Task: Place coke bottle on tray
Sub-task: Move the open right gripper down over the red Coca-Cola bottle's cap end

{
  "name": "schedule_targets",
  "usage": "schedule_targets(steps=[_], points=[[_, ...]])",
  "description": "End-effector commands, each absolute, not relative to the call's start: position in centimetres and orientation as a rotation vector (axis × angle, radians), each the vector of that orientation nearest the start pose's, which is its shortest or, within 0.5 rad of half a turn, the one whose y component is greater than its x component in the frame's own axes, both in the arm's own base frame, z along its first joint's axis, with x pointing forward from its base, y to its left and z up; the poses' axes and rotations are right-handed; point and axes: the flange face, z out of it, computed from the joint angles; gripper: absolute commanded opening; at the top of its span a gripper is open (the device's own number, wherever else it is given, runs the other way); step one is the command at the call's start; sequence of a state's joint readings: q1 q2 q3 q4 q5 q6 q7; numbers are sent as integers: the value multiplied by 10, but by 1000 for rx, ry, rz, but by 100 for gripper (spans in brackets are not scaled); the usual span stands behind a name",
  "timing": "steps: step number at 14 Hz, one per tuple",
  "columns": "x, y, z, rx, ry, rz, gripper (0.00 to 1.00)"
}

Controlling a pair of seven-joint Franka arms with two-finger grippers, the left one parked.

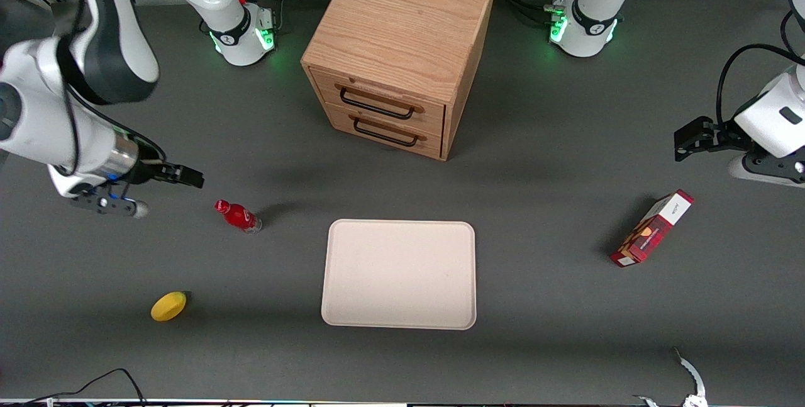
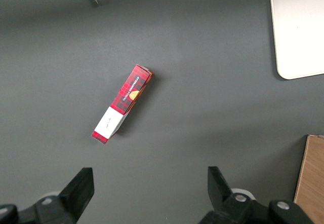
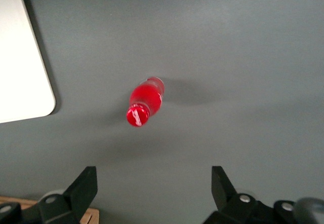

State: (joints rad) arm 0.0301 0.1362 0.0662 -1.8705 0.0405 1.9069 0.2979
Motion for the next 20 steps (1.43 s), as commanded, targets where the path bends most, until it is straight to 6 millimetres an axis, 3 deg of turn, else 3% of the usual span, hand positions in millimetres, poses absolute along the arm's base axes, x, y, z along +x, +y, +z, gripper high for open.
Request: schedule_targets(steps=[1,4,5,10,11,13,14,18,20], points=[[585,67,395,-3070,372,123,100],[587,70,353,-3066,419,83,100],[587,81,344,-3074,414,67,100],[580,83,317,-3086,415,52,100],[579,83,318,-3100,401,48,92],[579,81,319,-3121,379,37,61],[579,81,321,-3120,378,33,50],[579,82,325,-3120,374,23,16],[580,83,330,-3121,367,18,10]])
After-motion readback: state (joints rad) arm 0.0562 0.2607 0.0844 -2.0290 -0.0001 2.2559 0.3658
